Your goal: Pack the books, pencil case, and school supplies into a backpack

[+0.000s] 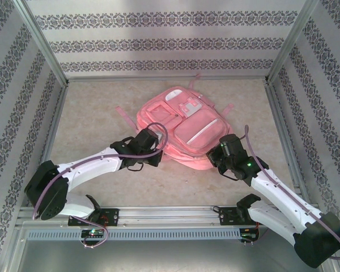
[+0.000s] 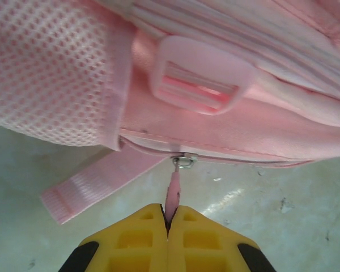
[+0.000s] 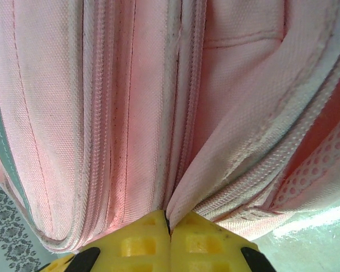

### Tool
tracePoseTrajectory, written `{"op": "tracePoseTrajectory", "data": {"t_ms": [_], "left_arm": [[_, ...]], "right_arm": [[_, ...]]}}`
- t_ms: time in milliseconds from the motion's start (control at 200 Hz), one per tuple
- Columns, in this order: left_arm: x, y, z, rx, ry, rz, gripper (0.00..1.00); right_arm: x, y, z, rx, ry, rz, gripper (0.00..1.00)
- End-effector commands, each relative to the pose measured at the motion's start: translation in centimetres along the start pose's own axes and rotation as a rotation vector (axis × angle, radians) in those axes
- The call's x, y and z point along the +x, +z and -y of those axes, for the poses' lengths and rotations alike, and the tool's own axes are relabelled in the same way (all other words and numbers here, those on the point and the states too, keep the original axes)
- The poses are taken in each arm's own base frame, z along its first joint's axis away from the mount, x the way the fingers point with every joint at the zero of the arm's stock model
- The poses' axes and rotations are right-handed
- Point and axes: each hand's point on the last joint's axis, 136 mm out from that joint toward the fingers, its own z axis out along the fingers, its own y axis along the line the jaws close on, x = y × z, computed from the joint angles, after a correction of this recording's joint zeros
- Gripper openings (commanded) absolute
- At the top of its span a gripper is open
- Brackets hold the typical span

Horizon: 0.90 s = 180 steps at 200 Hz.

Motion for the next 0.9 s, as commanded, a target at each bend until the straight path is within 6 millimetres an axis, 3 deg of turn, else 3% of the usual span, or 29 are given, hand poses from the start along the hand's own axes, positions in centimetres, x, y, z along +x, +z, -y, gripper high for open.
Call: {"op": "tracePoseTrajectory", "data": {"t_ms": [0, 115, 265, 490, 640, 894], "left_arm": [[0.1, -0.5, -3.2, -0.111, -0.050, 0.009, 0.00], [-0.2, -0.2, -3.7, -0.111, -0.068, 0.012, 0.00], [-0.4, -0.4, -3.9, -0.116, -0.084, 0.019, 0.00], [0.0, -1.6, -7.5, -0.177, -0.244, 0.038, 0.00], [0.5, -2.4, -10.6, -0.232, -0.369, 0.067, 0.00], [0.8, -3.4, -16.7, -0.384, -0.583, 0.108, 0.00]], "right_arm": [[-1.8, 0.0, 0.0, -0.006, -0.018, 0.087, 0.00], [-1.2, 0.6, -1.0, -0.034, -0.065, 0.054, 0.01], [-0.1, 0.2, -2.2, 0.042, -0.276, 0.041, 0.50], [-1.0, -1.4, -2.1, 0.044, -0.390, 0.116, 0.67], [-1.5, -3.0, -3.0, -0.006, -0.510, 0.161, 0.97], [-2.1, -3.8, -3.9, -0.015, -0.614, 0.199, 0.98]]}}
